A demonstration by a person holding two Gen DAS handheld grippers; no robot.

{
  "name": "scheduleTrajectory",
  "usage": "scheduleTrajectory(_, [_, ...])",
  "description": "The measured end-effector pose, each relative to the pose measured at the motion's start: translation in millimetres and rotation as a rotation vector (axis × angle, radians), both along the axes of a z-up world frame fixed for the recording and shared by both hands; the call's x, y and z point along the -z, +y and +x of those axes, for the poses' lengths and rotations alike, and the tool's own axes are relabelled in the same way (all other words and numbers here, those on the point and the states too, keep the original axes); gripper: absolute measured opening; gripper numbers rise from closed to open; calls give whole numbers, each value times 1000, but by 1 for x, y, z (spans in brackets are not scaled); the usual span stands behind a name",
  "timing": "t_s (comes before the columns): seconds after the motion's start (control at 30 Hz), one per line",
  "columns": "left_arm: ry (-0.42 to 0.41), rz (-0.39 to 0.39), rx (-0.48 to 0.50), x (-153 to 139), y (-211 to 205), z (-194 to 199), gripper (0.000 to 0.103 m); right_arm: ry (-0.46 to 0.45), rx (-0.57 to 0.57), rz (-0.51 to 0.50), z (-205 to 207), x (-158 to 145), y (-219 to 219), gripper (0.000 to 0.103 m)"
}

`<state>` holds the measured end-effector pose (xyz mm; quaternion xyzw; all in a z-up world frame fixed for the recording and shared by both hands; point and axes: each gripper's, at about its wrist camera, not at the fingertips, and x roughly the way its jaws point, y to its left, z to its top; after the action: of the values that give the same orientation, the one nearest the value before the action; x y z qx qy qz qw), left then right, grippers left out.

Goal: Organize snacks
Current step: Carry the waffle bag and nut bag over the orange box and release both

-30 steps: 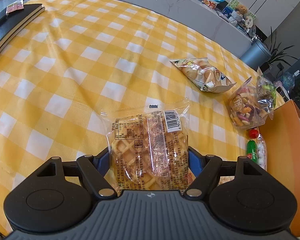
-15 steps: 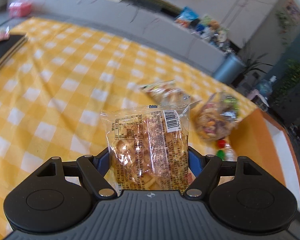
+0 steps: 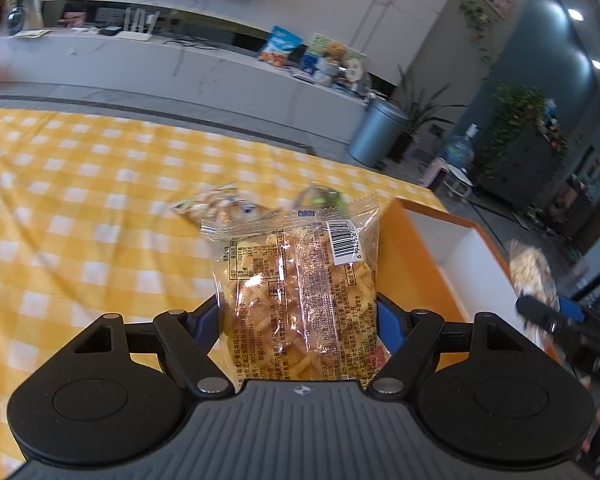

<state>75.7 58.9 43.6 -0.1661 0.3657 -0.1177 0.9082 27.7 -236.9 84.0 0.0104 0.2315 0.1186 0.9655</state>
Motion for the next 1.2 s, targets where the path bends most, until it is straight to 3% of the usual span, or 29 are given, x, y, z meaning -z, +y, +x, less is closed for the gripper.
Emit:
scheduleTrajectory(0.2, [-8, 27, 62, -15, -30, -1, 88, 14, 104, -3, 4, -16, -49, 80])
scheduleTrajectory(0.5, [7, 57, 134, -36, -80, 5, 87, 115, 91, -122, 44, -3, -87, 80])
scheduleTrajectory(0.67, [34, 27, 193, -32, -112, 22, 87, 135, 116, -78, 41, 21, -112, 80])
scheduleTrajectory(0.8, [72, 63, 232, -25, -138, 38, 88, 191, 132, -17, 42, 39, -127, 80])
scheduleTrajectory(0.9, [85, 80, 243, -22, -150, 45, 87, 204, 145, -93, 46, 48, -121, 80])
scheduleTrajectory(1.2, [118, 139, 264, -17, -168, 46, 87, 114, 74, -390, 44, 64, -91, 80])
